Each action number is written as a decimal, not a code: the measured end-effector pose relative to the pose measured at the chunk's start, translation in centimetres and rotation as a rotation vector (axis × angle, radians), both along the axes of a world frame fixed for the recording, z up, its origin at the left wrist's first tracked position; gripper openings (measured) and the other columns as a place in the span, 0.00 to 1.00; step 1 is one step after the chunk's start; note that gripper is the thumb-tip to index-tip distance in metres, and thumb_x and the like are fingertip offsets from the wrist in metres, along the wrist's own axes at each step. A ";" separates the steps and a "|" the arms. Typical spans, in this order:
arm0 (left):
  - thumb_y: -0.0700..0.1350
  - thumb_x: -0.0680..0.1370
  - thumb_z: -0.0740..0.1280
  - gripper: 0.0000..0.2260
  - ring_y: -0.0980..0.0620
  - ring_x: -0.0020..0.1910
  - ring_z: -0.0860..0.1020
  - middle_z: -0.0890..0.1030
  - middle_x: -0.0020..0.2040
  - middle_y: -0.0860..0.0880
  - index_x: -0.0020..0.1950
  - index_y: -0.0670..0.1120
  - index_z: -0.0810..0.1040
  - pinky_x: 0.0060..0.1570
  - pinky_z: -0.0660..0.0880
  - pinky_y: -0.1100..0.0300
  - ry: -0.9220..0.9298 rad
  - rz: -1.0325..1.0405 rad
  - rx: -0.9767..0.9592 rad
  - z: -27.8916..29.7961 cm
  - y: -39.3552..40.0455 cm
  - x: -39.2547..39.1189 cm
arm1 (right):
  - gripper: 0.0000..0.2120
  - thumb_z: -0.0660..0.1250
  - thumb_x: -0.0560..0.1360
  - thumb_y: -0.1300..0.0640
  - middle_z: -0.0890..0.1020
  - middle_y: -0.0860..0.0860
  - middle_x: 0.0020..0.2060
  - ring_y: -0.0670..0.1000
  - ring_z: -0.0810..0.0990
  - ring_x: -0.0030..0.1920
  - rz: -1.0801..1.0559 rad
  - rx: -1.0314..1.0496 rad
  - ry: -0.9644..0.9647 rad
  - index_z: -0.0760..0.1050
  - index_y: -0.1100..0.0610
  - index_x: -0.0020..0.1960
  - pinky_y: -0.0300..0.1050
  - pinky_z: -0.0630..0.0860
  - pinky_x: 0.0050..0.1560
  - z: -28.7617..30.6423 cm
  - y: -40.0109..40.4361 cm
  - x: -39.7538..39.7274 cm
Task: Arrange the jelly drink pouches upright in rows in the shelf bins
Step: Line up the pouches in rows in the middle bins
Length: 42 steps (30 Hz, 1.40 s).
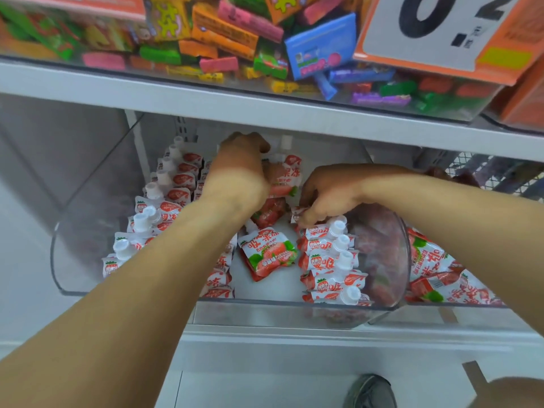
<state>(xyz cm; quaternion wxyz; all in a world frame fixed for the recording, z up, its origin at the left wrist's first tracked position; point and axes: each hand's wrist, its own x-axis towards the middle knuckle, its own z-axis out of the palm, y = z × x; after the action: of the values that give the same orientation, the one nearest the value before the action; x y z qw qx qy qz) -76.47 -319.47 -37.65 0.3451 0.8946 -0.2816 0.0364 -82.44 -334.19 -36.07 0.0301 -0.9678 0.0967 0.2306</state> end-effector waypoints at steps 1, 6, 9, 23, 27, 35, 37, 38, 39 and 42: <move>0.50 0.77 0.69 0.16 0.47 0.57 0.78 0.79 0.59 0.45 0.62 0.45 0.78 0.53 0.71 0.61 -0.004 0.005 0.007 0.0 0.1 0.2 | 0.17 0.69 0.72 0.41 0.84 0.49 0.46 0.51 0.81 0.46 0.017 -0.045 0.021 0.83 0.54 0.50 0.43 0.77 0.46 0.3 0.2 0.0; 0.48 0.77 0.69 0.15 0.49 0.58 0.78 0.80 0.60 0.47 0.62 0.45 0.79 0.53 0.67 0.68 0.026 0.012 -0.024 -0.3 -0.1 0.5 | 0.12 0.62 0.78 0.49 0.79 0.51 0.40 0.54 0.77 0.43 0.192 -0.378 0.045 0.77 0.55 0.42 0.43 0.73 0.43 1.0 0.4 -0.9; 0.46 0.77 0.69 0.15 0.50 0.59 0.77 0.79 0.61 0.47 0.63 0.44 0.78 0.51 0.65 0.68 0.056 0.003 -0.042 -0.6 -0.6 0.6 | 0.17 0.58 0.79 0.42 0.77 0.49 0.39 0.53 0.75 0.46 0.282 -0.416 -0.066 0.76 0.54 0.44 0.49 0.70 0.56 1.8 0.1 -2.6; 0.48 0.77 0.68 0.11 0.48 0.56 0.76 0.78 0.58 0.48 0.57 0.47 0.74 0.49 0.69 0.61 0.139 -0.265 0.138 -3.0 -5.0 0.5 | 0.16 0.74 0.68 0.62 0.82 0.42 0.46 0.48 0.81 0.49 -0.586 0.599 -1.057 0.78 0.49 0.52 0.32 0.74 0.46 -2.4 -3.4 -8.2; 0.50 0.78 0.68 0.11 0.48 0.58 0.75 0.77 0.60 0.49 0.57 0.50 0.71 0.56 0.72 0.56 0.184 -0.378 0.288 -3.0 -6.9 0.7 | 0.19 0.75 0.64 0.59 0.85 0.45 0.44 0.48 0.83 0.47 -0.749 0.816 -1.077 0.80 0.53 0.54 0.44 0.79 0.50 -3.4 -3.6 -8.4; 0.44 0.81 0.59 0.06 0.50 0.45 0.77 0.80 0.52 0.47 0.52 0.49 0.75 0.45 0.73 0.57 0.157 -0.495 0.715 -2.3 -9.0 1.8 | 0.14 0.76 0.66 0.62 0.86 0.43 0.42 0.44 0.85 0.45 -0.718 1.115 -1.070 0.82 0.52 0.50 0.42 0.77 0.47 -4.3 -3.9 -9.1; 0.42 0.81 0.58 0.08 0.49 0.47 0.79 0.81 0.52 0.47 0.53 0.47 0.76 0.49 0.76 0.55 0.227 -0.489 0.722 -2.3 -9.0 2.0 | 0.17 0.76 0.62 0.57 0.86 0.46 0.42 0.47 0.85 0.45 -0.739 1.101 -1.057 0.81 0.53 0.51 0.46 0.80 0.47 -4.4 -3.9 -8.7; 0.41 0.80 0.58 0.09 0.49 0.49 0.80 0.81 0.53 0.47 0.55 0.47 0.77 0.53 0.77 0.53 0.268 -0.493 0.716 -2.3 -9.0 2.2 | 0.19 0.74 0.60 0.55 0.86 0.48 0.43 0.49 0.85 0.45 -0.739 1.082 -1.046 0.81 0.54 0.51 0.51 0.81 0.49 -4.4 -3.9 -8.6; 0.41 0.79 0.60 0.10 0.49 0.50 0.80 0.81 0.55 0.48 0.57 0.49 0.77 0.55 0.77 0.51 0.276 -0.504 0.714 -2.0 -8.9 2.5 | 0.19 0.73 0.59 0.54 0.86 0.50 0.43 0.51 0.85 0.46 -0.734 1.074 -1.039 0.81 0.54 0.50 0.54 0.81 0.51 -4.3 -4.0 -8.5; 0.41 0.75 0.67 0.20 0.50 0.57 0.76 0.77 0.63 0.52 0.65 0.56 0.72 0.59 0.75 0.50 0.175 -0.566 0.726 -0.8 -8.0 3.3 | 0.21 0.73 0.58 0.52 0.85 0.49 0.44 0.51 0.85 0.46 -0.738 1.086 -1.027 0.80 0.53 0.51 0.56 0.81 0.53 -4.4 -4.0 -8.6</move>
<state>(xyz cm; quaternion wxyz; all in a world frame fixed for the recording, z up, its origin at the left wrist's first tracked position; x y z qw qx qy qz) -73.14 -327.50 -38.41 0.0287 0.8452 -0.4789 -0.2356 -91.05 -338.22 -40.44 0.6068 -0.7094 0.2573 -0.2496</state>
